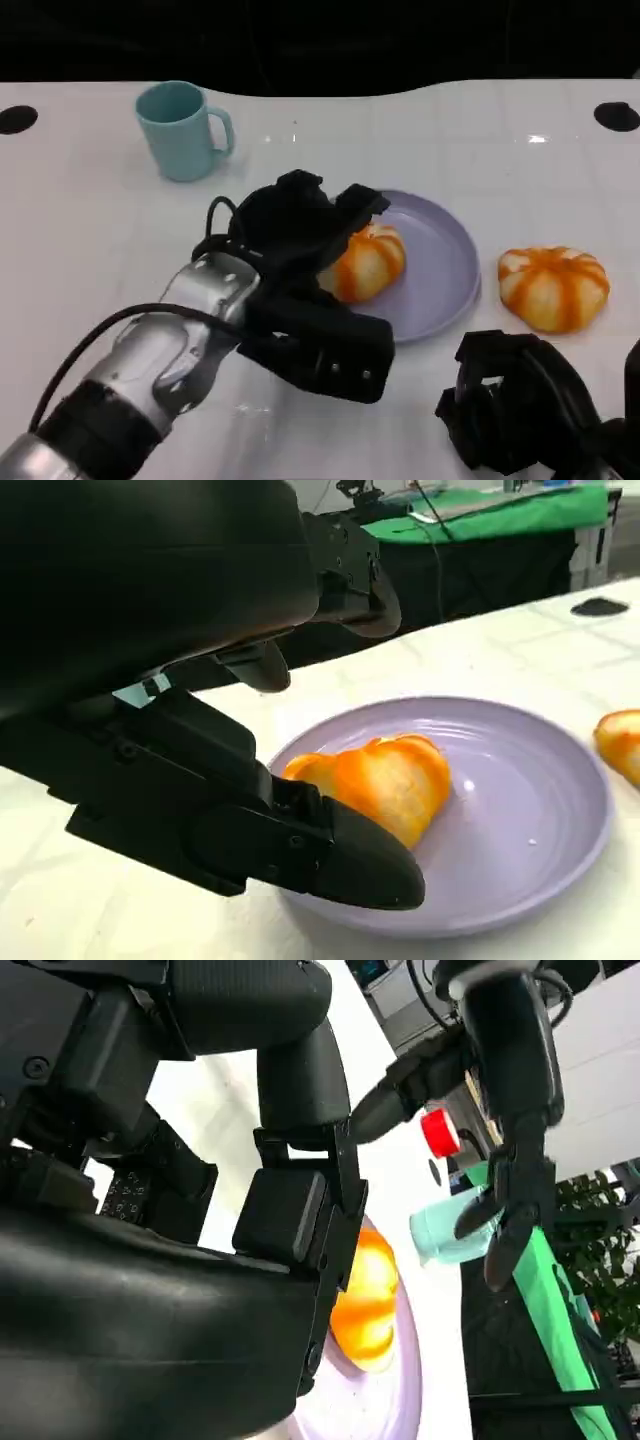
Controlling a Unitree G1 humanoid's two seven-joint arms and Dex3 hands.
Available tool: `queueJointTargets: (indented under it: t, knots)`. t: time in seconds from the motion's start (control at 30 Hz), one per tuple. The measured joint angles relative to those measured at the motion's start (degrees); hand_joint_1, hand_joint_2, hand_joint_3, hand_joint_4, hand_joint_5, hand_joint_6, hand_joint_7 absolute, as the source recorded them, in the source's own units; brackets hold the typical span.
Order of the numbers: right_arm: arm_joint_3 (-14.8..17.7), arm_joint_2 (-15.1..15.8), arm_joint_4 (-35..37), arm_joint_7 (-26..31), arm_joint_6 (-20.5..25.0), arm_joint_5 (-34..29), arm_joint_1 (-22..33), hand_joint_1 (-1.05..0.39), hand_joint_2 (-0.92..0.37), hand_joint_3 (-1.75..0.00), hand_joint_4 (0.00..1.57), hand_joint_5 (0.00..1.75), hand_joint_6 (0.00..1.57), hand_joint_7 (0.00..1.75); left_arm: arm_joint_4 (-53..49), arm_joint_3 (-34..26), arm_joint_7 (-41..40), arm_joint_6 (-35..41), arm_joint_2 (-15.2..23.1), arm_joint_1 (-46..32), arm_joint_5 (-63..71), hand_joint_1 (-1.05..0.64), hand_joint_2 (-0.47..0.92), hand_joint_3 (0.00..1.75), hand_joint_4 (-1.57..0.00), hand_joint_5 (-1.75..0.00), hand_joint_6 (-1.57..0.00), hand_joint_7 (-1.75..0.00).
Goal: Grasp the bread from the table and place it into the plate.
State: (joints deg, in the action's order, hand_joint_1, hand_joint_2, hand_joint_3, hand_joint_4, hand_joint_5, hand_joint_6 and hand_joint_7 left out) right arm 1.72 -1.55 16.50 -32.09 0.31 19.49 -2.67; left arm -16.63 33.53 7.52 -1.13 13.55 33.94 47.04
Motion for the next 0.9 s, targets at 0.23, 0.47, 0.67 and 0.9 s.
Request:
queueJointTargets:
  t: [0.23, 0.47, 0.67, 0.9]
  knots:
    - [-0.13, 0.07, -0.44, 0.08, 0.71, -0.03, 0.04, -1.05, -0.02, -1.49, 1.44, 1.49, 1.57, 1.01, 2.25, -5.97, 0.46, -7.67, 1.15, -4.71, -10.49, -0.84, 0.92, 0.13, -0.36, -0.95, -0.2, -0.64]
    - [-0.25, 0.15, -0.87, -0.37, 0.68, 0.04, 0.09, -1.05, -0.02, -1.5, 1.44, 1.48, 1.56, 0.99, -0.42, -11.9, -1.12, -19.77, 1.27, -10.15, -21.42, -0.73, 0.92, 0.12, -0.66, -0.92, -0.45, -0.62]
    - [-0.12, 0.14, -0.82, -0.93, 0.59, 0.16, 0.11, -1.05, -0.02, -1.49, 1.44, 1.47, 1.57, 0.97, -5.07, -16.12, -0.7, -26.31, -1.25, -14.21, -31.33, -0.64, 0.92, 0.11, -0.8, -1.0, -0.63, -0.64]
    - [0.01, 0.17, -0.8, -1.11, 0.44, 0.15, 0.11, -1.05, -0.02, -1.49, 1.45, 1.47, 1.57, 0.97, -6.49, -19.08, 3.23, -30.23, -2.82, -17.64, -39.07, -0.61, 0.92, 0.12, -0.85, -1.43, -0.79, -0.68]
